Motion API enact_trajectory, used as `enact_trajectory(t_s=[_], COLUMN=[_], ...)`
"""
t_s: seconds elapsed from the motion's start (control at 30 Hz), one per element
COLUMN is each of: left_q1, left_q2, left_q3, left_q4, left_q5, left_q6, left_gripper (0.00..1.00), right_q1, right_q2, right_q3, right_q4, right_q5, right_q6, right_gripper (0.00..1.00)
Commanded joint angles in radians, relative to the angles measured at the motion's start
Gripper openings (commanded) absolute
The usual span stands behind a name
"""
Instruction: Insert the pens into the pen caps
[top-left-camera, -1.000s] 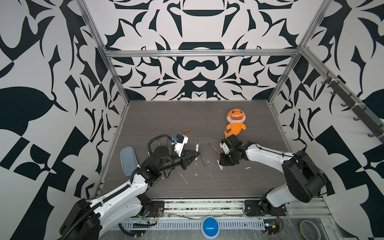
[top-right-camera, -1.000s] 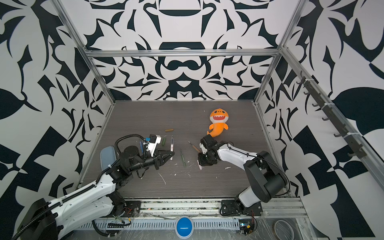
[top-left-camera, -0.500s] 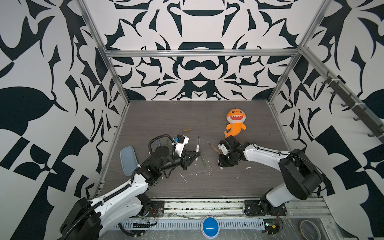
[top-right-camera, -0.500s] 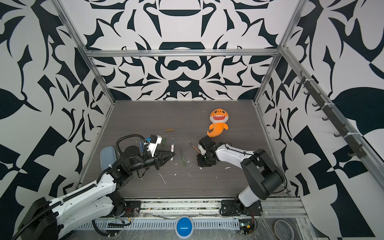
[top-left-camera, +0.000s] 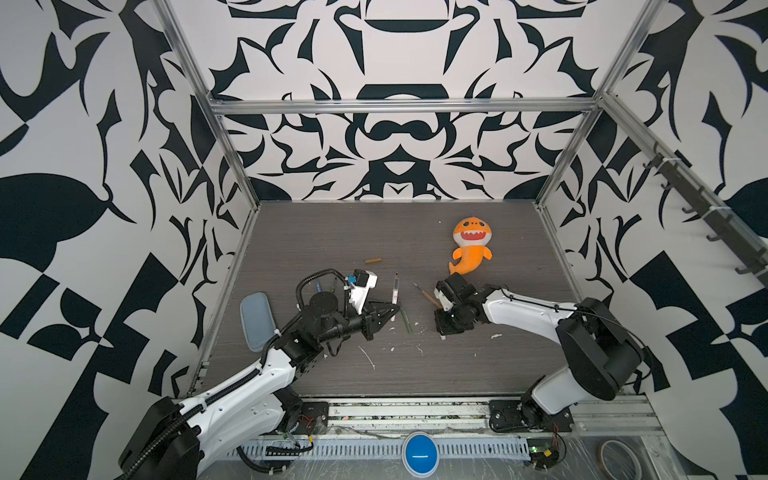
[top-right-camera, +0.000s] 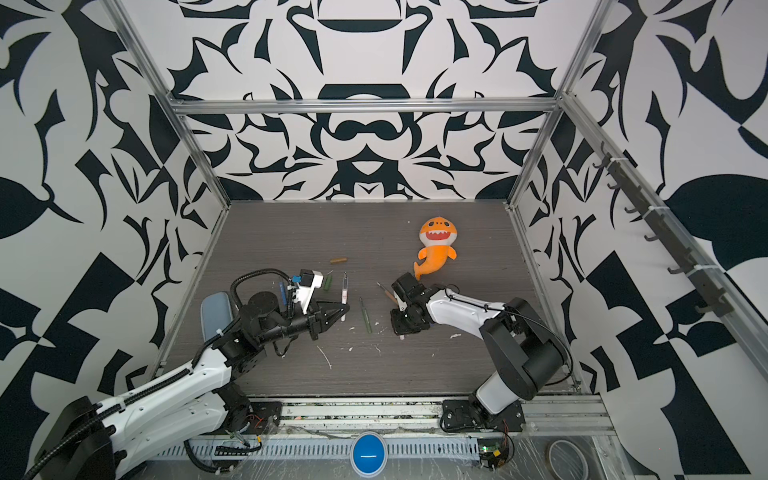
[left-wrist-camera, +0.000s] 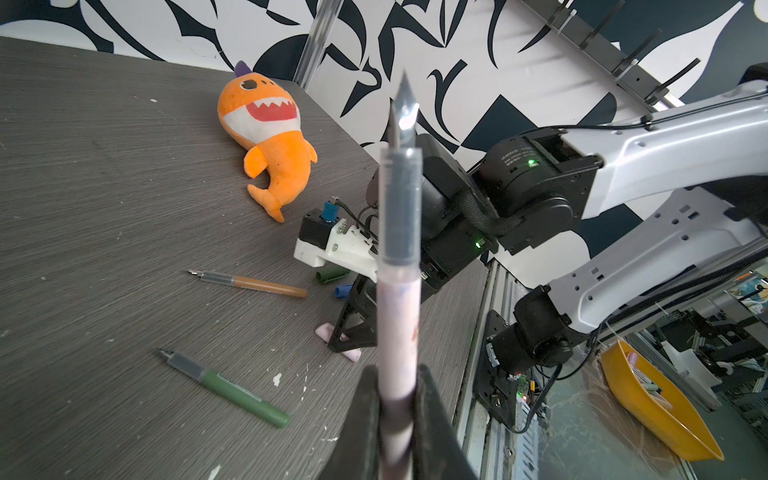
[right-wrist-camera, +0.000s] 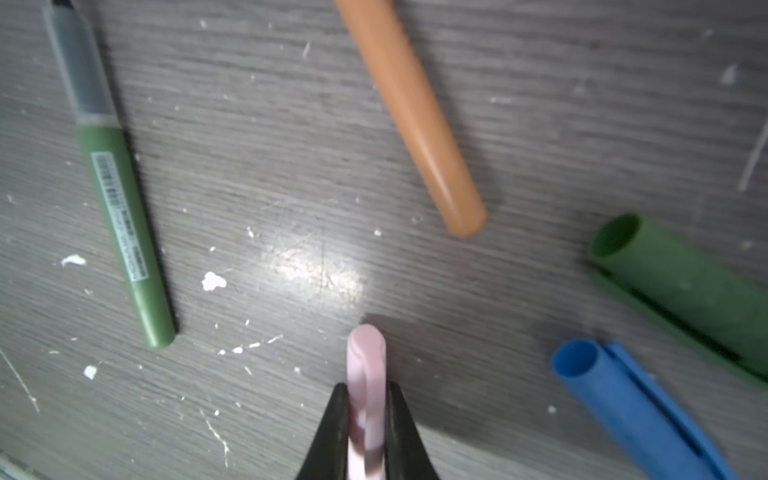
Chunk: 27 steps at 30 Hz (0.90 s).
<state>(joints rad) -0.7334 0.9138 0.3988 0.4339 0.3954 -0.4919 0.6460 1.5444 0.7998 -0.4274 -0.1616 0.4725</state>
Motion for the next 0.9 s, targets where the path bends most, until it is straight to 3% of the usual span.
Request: enact_trajectory(t_s=[0.0, 0.2, 0.4, 0.6, 0.87], left_q1=[-0.003, -0.005, -0.035, -0.071, -0.077], left_q2=[0.006, 0.058, 0.106, 0.146, 0.141], left_q3=[-0.002, -0.007, -0.039, -0.039, -0.019], left_q4=[-0.003, 0.029, 0.130, 0.149, 0.140], left_q5=[-0.029, -0.061, -0.080, -0.065, -0.059], left_q6=[0.029, 0.034, 0.008, 0.012, 0.020], left_gripper=[0.00, 0.00, 0.00, 0.00, 0.00], right_q1=[0.017, 0.029, 0.034, 0.060, 0.172], right_q2=[-0.114, -0.335, -0.452, -0.484, -0.432], right_q3=[0.044, 0.047, 0.116, 0.114, 0.151], right_q4=[-0.024, 0.104, 0.234, 0.473, 0.554], right_q5=[0.044, 0.100, 0.131, 0.135, 0.149], right_q6=[0.024, 0.033, 0.055, 0.126, 0.112], right_gripper=[0.15, 0.12, 0.11, 0.11, 0.11])
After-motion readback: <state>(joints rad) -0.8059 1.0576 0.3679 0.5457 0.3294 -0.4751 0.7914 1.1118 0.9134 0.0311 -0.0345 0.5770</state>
